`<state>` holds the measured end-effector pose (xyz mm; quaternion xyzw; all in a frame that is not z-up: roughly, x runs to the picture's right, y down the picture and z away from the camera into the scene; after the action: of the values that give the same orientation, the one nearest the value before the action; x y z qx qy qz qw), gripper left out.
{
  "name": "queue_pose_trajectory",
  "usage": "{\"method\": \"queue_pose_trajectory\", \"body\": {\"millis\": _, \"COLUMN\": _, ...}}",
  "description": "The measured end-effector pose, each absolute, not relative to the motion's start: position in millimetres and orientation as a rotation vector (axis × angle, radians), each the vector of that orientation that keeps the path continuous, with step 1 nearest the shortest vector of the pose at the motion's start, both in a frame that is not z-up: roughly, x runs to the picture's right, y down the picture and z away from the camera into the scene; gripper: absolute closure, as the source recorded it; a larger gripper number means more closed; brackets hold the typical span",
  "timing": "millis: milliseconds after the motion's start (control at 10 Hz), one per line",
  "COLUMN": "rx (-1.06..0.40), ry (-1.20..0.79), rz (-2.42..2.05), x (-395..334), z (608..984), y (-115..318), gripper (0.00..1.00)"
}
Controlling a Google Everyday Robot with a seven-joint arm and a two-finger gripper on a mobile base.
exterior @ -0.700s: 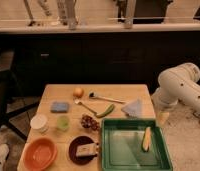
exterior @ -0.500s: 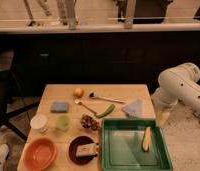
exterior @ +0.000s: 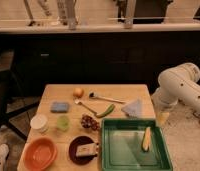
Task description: Place sponge in red bowl
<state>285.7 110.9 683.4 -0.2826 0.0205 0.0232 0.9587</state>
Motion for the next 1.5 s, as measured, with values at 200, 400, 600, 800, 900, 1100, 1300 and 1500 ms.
{"method": "queue_pose_trajectory", "body": {"millis": 200, "rx": -0.573, "ry": 0.042, "rz": 0.047, "x": 286, "z": 683, "y": 111, "gripper": 0.20}}
{"method": "queue_pose_trajectory", "body": {"millis": 400, "rx": -0.573, "ry": 0.042, "rz": 0.047, "x": 286, "z": 683, "y": 111, "gripper": 0.20}}
{"method": "queue_pose_trajectory", "body": {"millis": 600, "rx": -0.573, "ry": 0.042, "rz": 0.047, "x": 286, "z": 683, "y": 111, "gripper": 0.20}}
{"method": "queue_pose_trajectory", "body": {"millis": 800, "rx": -0.573, "ry": 0.042, "rz": 0.047, "x": 286, "z": 683, "y": 111, "gripper": 0.20}}
{"method": "queue_pose_trajectory", "body": {"millis": 900, "rx": -0.573, "ry": 0.042, "rz": 0.047, "x": 286, "z": 683, "y": 111, "gripper": 0.20}}
{"method": "queue_pose_trajectory", "body": {"millis": 1100, "rx": -0.573, "ry": 0.042, "rz": 0.047, "x": 286, "z": 683, "y": 111, "gripper": 0.20}}
{"method": "queue_pose_trajectory", "body": {"millis": 1300, "rx": -0.558, "ry": 0.033, "rz": 0.059, "x": 286, "z": 683, "y": 109, "gripper": 0.20}}
{"method": "queue_pose_trajectory", "body": {"millis": 1500, "rx": -0.457, "ry": -0.010, "rz": 0.167, "x": 287, "z": 677, "y": 89, "gripper": 0.20}}
